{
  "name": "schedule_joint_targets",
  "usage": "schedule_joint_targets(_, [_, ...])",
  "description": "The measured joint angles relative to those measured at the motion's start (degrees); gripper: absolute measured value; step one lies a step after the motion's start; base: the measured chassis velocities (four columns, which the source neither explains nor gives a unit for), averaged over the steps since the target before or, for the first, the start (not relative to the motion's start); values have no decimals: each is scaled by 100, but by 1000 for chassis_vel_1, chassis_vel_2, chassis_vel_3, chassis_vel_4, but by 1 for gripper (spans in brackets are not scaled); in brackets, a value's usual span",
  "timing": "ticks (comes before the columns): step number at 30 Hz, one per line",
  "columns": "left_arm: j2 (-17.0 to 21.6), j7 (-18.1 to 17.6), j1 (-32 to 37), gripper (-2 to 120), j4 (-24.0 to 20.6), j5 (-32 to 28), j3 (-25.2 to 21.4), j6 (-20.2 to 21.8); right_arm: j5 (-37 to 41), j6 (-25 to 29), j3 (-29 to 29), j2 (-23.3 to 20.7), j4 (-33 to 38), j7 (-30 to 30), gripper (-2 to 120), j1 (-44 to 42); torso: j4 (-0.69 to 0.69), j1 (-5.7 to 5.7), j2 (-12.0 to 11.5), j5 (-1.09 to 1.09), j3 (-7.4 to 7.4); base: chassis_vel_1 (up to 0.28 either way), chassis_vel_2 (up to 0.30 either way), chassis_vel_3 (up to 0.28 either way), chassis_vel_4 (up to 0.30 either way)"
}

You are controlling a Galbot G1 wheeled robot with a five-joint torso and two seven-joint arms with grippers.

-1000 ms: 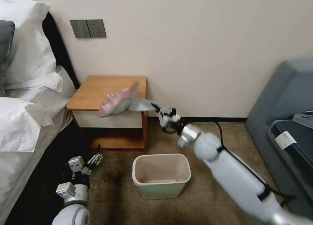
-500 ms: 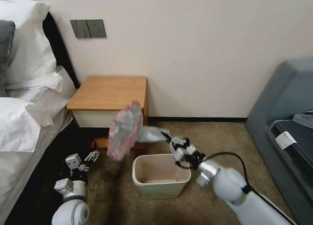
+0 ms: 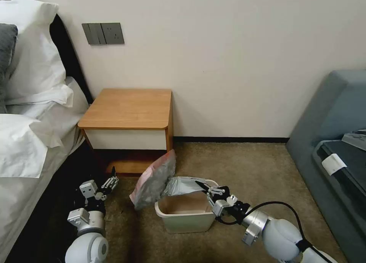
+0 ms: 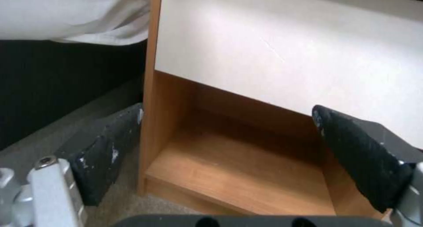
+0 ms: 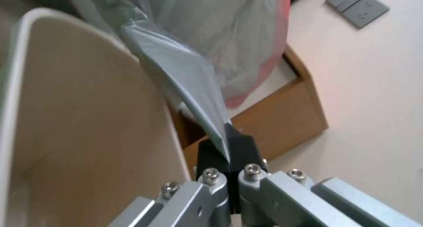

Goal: Pick up the garbage bag from the table and place it over the trash can.

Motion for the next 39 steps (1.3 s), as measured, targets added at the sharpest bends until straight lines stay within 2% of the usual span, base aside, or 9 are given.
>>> schedule_joint_targets(13, [-9, 4, -28, 100, -16, 53, 92, 0, 99, 166, 32, -126, -261, -335, 0, 99, 0, 0, -1, -1, 1, 0, 0, 0, 0])
schedule_joint_targets(16, [4, 5, -34, 100, -16, 57, 123, 0, 238, 157, 44, -211, -241, -430, 15, 117, 0, 0, -1, -1, 1, 0, 0, 0, 0])
schedule_joint_targets(21, [8, 10, -33, 100, -16, 76, 158, 0, 527, 96, 47, -336, -196, -659, 28, 151, 0, 0, -1, -1, 1, 0, 0, 0, 0])
schedule_joint_targets(27, [27, 40, 58, 100, -16, 211, 264, -24, 1321, -263, 209, -653, -62, -1248, 55, 242, 0, 0, -1, -1, 1, 0, 0, 0, 0])
schedule_joint_targets(28, [27, 40, 58, 100, -16, 211, 264, -24, 1321, -263, 209, -653, -62, -1248, 55, 242, 0, 0, -1, -1, 1, 0, 0, 0, 0])
schedule_joint_targets(34, [190, 140, 184, 100, -308, 217, 375, 45, 2294, -607, 518, -983, 195, -1863, 78, 219, 0, 0, -1, -1, 0, 0, 0, 0, 0])
schedule_joint_targets(35, [190, 140, 184, 100, -308, 217, 375, 45, 2294, -607, 518, -983, 195, -1863, 78, 219, 0, 0, -1, -1, 0, 0, 0, 0, 0])
schedule_joint_targets(37, [256, 164, 227, 100, -447, 205, 414, 98, 2613, -635, 620, -1081, 294, -2194, 90, 171, 0, 0, -1, -1, 0, 0, 0, 0, 0])
schedule_joint_targets(39, [267, 167, 238, 100, -485, 202, 424, 114, 2661, -635, 646, -1093, 315, -2283, 93, 165, -1, 0, -1, -1, 0, 0, 0, 0, 0])
